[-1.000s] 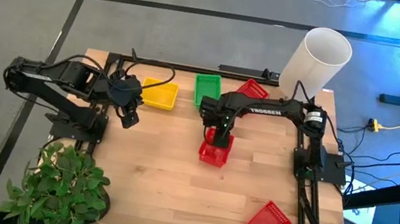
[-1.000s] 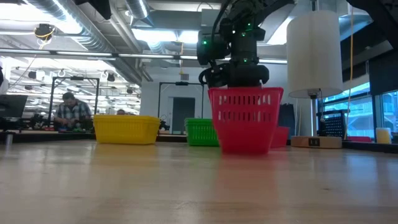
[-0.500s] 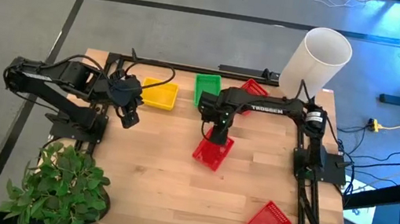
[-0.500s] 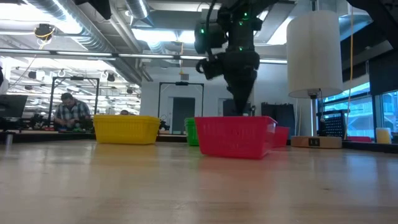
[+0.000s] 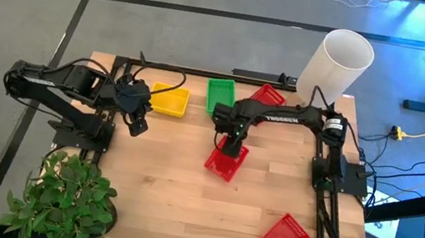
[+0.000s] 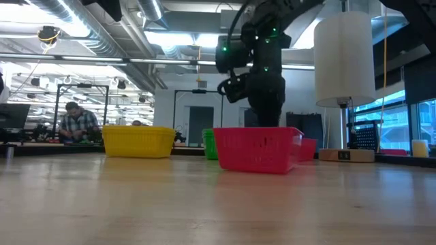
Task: Stack baskets by color
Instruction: Stack the middle red bin on top of the top red bin
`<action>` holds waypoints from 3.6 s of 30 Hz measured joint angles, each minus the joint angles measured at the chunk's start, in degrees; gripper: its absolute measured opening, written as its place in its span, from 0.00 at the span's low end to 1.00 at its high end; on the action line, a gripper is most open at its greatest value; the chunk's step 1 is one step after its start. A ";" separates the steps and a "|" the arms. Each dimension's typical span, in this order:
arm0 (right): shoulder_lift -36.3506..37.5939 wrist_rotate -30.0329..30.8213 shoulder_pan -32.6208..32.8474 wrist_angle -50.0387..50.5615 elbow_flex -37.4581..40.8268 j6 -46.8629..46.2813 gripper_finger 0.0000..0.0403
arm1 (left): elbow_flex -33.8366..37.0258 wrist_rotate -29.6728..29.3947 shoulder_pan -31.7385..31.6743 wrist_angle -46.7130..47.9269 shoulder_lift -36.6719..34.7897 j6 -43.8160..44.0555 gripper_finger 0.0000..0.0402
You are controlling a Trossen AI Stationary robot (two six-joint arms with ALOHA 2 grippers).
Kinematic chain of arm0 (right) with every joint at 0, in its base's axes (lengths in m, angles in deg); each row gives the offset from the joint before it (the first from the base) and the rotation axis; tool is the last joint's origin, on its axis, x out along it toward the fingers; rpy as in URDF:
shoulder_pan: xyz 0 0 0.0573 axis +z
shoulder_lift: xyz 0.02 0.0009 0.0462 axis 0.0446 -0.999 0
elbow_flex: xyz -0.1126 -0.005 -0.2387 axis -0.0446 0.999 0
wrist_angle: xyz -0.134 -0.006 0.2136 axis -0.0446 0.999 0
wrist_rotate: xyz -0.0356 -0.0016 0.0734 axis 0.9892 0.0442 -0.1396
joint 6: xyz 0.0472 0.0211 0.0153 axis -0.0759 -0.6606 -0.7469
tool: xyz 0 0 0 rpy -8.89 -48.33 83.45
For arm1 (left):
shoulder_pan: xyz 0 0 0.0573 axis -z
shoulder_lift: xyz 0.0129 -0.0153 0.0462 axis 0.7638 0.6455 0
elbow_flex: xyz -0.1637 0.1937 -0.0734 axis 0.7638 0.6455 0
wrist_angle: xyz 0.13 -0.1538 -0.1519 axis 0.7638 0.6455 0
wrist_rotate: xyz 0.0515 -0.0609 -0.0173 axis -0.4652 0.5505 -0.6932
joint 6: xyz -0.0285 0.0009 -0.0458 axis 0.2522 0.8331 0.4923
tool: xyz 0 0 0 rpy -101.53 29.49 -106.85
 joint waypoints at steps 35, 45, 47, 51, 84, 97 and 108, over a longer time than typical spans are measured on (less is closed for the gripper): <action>0.00 20.60 -6.84 23.27 -23.70 5.43 0.00 | 0.00 -1.53 -0.01 -0.04 0.00 -0.02 0.14; 0.00 21.78 -20.72 25.54 -26.52 4.51 0.00 | 0.00 -3.07 0.01 -0.07 0.00 0.00 0.14; 0.00 21.72 -23.06 25.46 -26.52 3.77 0.00 | 0.00 -3.10 -0.01 -0.07 0.00 0.00 0.14; 0.00 20.60 -27.43 25.07 -26.50 3.44 0.00 | 0.00 -4.69 -0.01 -0.07 0.00 0.06 0.14; -0.22 25.07 -30.27 21.79 -21.38 2.42 0.00 | 0.00 -7.86 -4.03 -0.04 0.01 -0.33 0.14; -0.22 20.98 -30.17 17.10 -13.21 3.55 0.00 | 0.00 -7.60 -4.03 -0.02 0.01 -0.42 0.14; -0.22 10.29 -25.17 18.04 -11.70 3.50 0.00 | 0.00 -7.08 -4.03 -0.02 0.01 -0.33 0.14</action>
